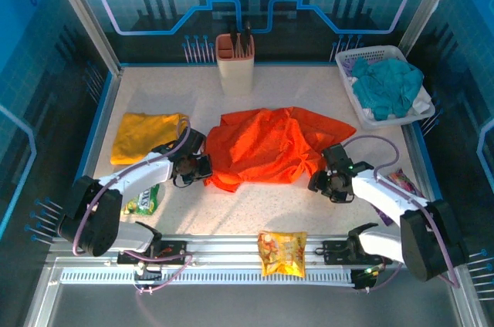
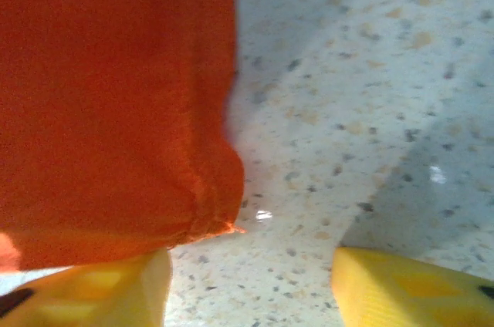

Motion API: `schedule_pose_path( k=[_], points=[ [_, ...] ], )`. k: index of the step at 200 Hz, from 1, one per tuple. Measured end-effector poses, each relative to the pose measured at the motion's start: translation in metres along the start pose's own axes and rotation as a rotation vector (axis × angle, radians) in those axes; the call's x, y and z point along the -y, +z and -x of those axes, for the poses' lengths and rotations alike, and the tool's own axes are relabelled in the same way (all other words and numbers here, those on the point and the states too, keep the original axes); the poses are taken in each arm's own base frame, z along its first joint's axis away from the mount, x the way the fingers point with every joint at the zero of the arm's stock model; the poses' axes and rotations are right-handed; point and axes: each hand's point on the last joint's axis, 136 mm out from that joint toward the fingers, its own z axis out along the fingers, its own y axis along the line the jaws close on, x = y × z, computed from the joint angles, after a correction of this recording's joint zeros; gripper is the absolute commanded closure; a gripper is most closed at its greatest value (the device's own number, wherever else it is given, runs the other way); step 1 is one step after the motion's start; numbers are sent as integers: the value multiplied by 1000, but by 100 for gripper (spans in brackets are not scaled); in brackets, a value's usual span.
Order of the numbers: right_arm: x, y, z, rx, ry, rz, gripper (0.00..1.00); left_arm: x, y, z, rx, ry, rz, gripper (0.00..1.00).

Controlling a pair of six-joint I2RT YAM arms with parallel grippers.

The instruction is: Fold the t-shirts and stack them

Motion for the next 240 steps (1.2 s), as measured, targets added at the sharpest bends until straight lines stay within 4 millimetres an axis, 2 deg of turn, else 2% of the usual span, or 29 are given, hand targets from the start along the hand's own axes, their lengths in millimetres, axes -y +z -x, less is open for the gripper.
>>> schedule_pose_path(
  k=[24,36,52,80,99,109,122,144,159,177,209,240],
  points=[
    [10,-1,0,-7,-6,-65,79,-1,0,-1,-2,0,3,100],
    [14,-2,0,-2,-16,-84,88,-1,-1,-1,-5,2,5,100],
    [10,-5,9,42,-34,-62,100,-2,-3,-3,-9,2,9,100],
    [5,-32,40,194,-2,-26,100,-3,-9,-4,-3,11,9,100],
    [6,-52,54,281,28,-1,100,-4,-13,-4,3,20,15,100],
    [6,-60,58,308,44,21,86,-5,-14,-4,5,20,18,100],
    [4,-66,60,319,49,55,61,-6,-14,-5,2,20,20,100],
    [-6,-62,55,288,22,113,30,-6,-14,-5,2,20,20,100],
    [-10,-53,48,260,7,125,19,-6,-13,-6,0,20,21,100],
    [-14,-40,34,220,-35,127,17,-7,-11,-7,-9,18,28,100],
    [-18,-15,18,155,-66,104,22,-6,-10,-5,-12,19,31,100],
    [-18,0,12,143,-82,72,33,-4,-10,-3,-11,22,30,100]
  ],
)
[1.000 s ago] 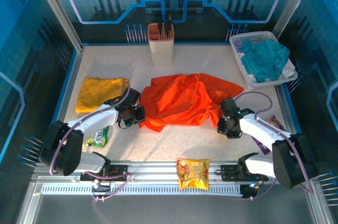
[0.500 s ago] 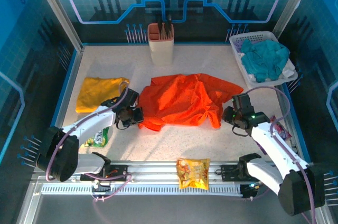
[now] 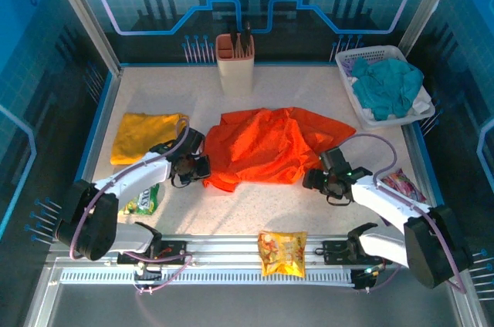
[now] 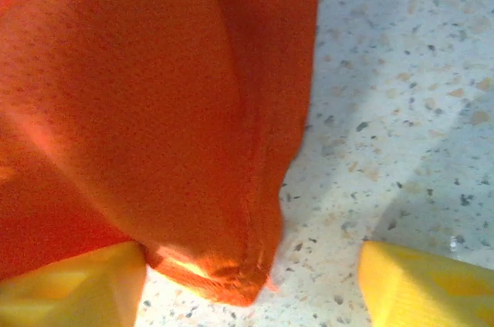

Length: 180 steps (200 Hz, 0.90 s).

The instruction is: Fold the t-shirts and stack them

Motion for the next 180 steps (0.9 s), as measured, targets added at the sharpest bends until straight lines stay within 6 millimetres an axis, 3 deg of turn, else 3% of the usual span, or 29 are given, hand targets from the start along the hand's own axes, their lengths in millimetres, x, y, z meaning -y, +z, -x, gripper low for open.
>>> schedule_pose_path(
  k=[39,86,110,124,145,180],
  points=[
    [2,1,1,8,2,-18,38,-2,3,-1,-11,-2,9,100],
    [15,2,0,15,1,-95,74,-1,4,-1,-10,-1,8,100],
    [20,0,1,21,14,-114,98,-1,4,0,-10,2,8,100],
    [19,-4,4,30,34,-99,100,-1,3,0,-12,6,10,100],
    [24,-25,23,99,79,-83,100,2,-1,2,-7,15,6,100],
    [28,-88,74,311,152,-26,100,11,-15,11,28,23,-23,100]
  ],
)
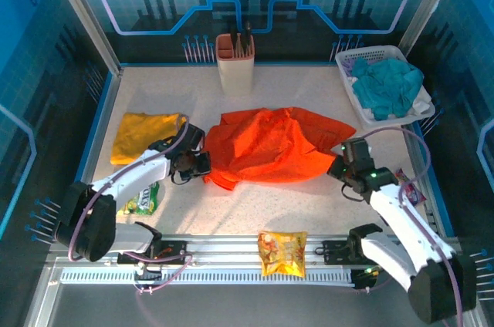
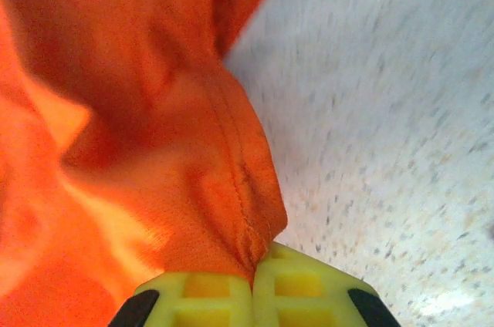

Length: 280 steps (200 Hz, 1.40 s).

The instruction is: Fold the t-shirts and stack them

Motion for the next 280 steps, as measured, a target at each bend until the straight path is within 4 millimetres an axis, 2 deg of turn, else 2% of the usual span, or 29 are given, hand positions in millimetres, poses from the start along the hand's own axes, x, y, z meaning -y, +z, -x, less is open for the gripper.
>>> schedule_pose_path(
  k=[20,46,94,109,128,151,167,177,207,231,248,259,270,280],
  points=[
    [-4,-26,31,93,8,19,100,5,-8,5,21,4,-16,100],
    [-7,-47,52,149,-19,14,100,8,-16,7,34,6,-26,100],
    [0,-62,47,147,-65,4,100,12,-33,9,50,12,-38,100],
    [-2,-59,45,129,-85,4,100,13,-38,13,61,7,-45,100],
    [-9,-45,43,66,-108,-1,100,13,-44,24,72,-20,-65,100],
    [-29,-22,56,5,-135,8,100,22,-55,52,100,-31,-88,100],
    [-51,-14,77,9,-145,36,100,35,-67,81,142,-23,-115,100],
    [-70,-11,98,33,-155,62,100,42,-75,101,172,-20,-129,100],
    [-113,-18,160,151,-173,126,100,57,-102,157,267,-7,-156,100],
    [-129,-31,187,219,-187,152,100,60,-129,188,348,5,-157,100],
    [-129,-35,188,219,-200,153,100,59,-144,192,385,20,-151,100],
    [-125,-34,179,190,-212,138,100,57,-149,187,384,25,-147,100],
    [-118,-31,161,137,-229,122,100,53,-150,178,376,26,-142,100],
    [-112,-29,136,70,-250,114,100,47,-148,166,357,23,-134,100]
  ],
)
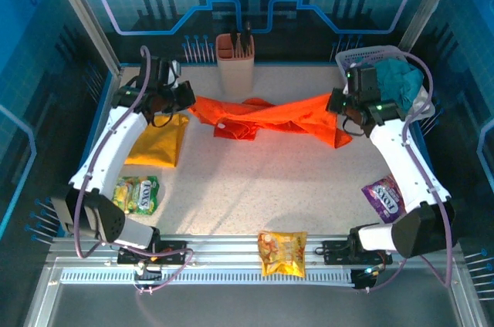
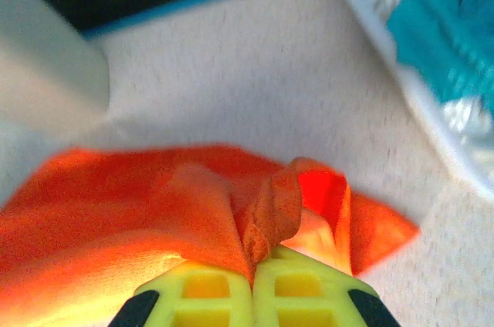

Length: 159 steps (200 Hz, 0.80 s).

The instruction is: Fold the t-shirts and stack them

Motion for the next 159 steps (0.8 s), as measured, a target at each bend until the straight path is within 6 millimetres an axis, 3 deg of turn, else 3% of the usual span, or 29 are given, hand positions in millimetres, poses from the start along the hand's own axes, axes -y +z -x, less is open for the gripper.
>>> schedule_pose_path(
  k=[28,50,71,101,130,159],
  points=[
    [1,-7,-78,-234,-84,-4,100,-22,-8,-44,-68,-15,32,100],
    [-1,-10,-119,-372,-163,-21,100,-39,-11,-84,-135,-37,54,100],
    [11,-9,-152,-490,-190,-64,100,-56,-9,-122,-212,-62,78,100],
    [14,-20,-176,-576,-200,-71,98,-76,-11,-162,-304,-102,129,99],
    [9,-43,-182,-563,-224,-45,99,-78,-22,-169,-314,-123,138,98],
    [31,-52,-197,-587,-225,-121,96,-80,-26,-183,-334,-144,129,97]
  ],
)
